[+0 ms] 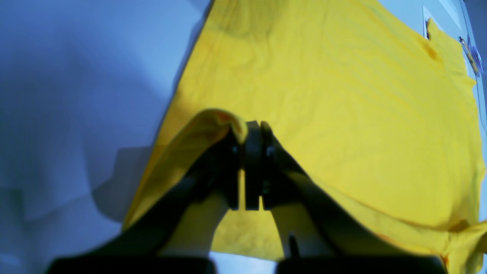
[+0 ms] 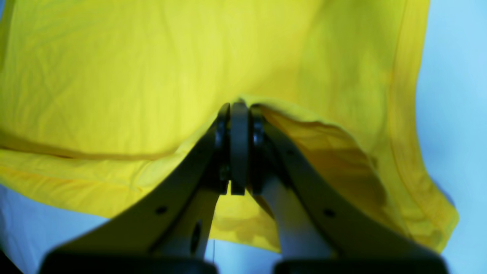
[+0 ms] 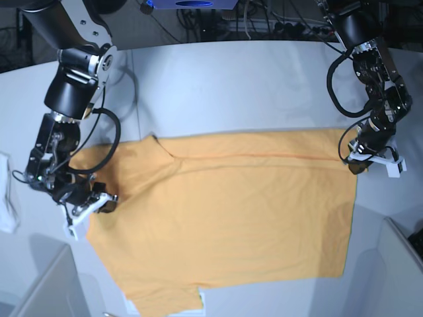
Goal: Fold the T-shirt properly
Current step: 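Drag the shoulder edge with both grippers toward the hem, then release the shirt and raise both grippers back toward the collar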
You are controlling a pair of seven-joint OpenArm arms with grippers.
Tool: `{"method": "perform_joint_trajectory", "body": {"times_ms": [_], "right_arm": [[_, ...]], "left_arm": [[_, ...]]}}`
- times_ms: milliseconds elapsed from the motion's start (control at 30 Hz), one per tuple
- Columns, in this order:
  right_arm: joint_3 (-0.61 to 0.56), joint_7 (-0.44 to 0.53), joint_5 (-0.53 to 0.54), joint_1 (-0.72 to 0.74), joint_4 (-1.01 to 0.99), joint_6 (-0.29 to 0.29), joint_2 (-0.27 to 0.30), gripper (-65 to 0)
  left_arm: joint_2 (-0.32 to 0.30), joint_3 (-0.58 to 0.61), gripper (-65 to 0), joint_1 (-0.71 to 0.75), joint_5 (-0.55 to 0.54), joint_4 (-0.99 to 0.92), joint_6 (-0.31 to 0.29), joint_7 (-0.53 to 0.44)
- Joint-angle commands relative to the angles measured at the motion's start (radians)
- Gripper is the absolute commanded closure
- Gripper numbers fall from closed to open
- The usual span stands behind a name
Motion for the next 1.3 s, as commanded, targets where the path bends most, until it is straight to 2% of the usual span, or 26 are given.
{"method": "perform_joint_trajectory", "body": {"times_ms": [0,333,433,500,667,1067,1167,1200,1267], "right_arm": [[-0.002,0.019,0.017,0.042,-0.003,0.003,0.021,0.0],[-0.004,0.075,0.017,0.072,-0.114,0.003,0.029,0.0],[-0.004,0.091,0.017,0.088,-0.137,0.003,0.029,0.0],[-0.011,0.095,0.017,0.089,-0.138,0.003,0.029,0.0],[-0.077,0.122,0.017,0.092,-0.143,0.003,0.03,0.0],[-0.071,0.132,0.017,0.075,-0.143,-0.011,0.041,0.0],[-0.07,0.14,0.019,0.066,-0.142,-0.092,0.049,-14.0],[-0.07,0.158,0.019,0.059,-0.134,-0.117,0.049,-16.4],[-0.07,0.209,0.019,0.045,-0.122,-0.155,0.05,-17.0]], "left_arm": [[-0.013,-0.004,0.0,-0.022,-0.013,0.007,-0.008,-0.017],[-0.013,-0.004,0.0,-0.051,-0.013,-0.034,-0.008,-0.019],[-0.013,-0.004,0.0,-0.065,0.025,-0.052,-0.008,-0.019],[-0.013,-0.004,0.0,-0.065,0.058,-0.052,-0.008,-0.019],[-0.013,-0.004,0.0,-0.065,0.061,-0.046,-0.008,-0.019],[-0.013,-0.006,0.0,-0.063,0.061,-0.056,-0.008,-0.019],[-0.013,-0.009,0.0,-0.065,0.061,-0.056,-0.008,-0.022],[-0.013,-0.01,-1.0,-0.065,0.061,-0.056,-0.008,-0.022],[-0.013,-0.012,-16.9,-0.083,0.061,-0.056,-0.008,-0.023]]}}
